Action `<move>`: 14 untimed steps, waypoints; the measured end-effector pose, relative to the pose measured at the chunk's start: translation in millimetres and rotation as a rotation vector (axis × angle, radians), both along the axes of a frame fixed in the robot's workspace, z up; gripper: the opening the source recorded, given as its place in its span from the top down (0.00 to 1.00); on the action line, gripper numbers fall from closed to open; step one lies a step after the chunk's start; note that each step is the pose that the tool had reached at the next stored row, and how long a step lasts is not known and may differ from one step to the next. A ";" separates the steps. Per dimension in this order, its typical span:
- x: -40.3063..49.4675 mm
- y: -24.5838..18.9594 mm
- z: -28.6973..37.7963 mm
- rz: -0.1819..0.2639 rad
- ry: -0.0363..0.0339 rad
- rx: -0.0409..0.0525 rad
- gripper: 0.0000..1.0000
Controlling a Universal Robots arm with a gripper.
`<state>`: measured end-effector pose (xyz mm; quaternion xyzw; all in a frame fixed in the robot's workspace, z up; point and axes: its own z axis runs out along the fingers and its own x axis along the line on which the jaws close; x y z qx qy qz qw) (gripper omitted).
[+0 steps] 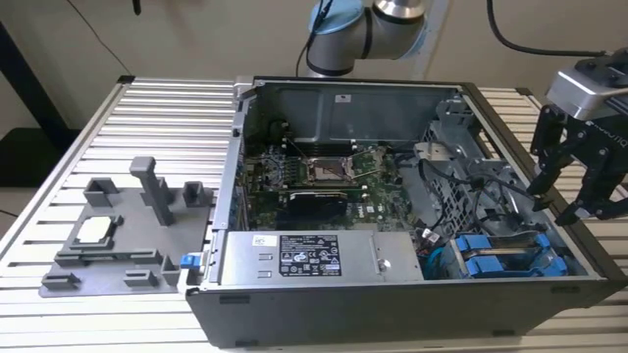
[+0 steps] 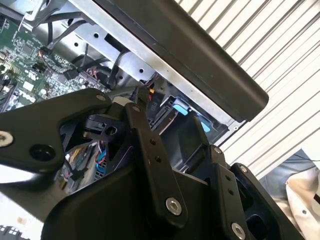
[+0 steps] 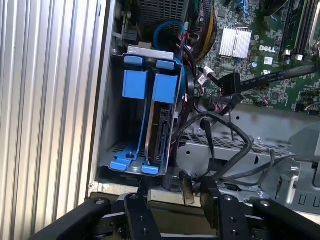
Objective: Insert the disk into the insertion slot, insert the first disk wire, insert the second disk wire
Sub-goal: 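Insert the first disk wire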
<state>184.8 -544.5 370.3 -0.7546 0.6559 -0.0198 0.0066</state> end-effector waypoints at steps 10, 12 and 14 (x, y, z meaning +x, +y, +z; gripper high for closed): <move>0.1 0.2 -0.8 0.000 0.0006 -0.0020 0.47; 0.1 0.2 -1.0 0.000 0.0006 -0.0019 0.47; 0.1 0.2 -1.0 0.000 0.0006 -0.0020 0.50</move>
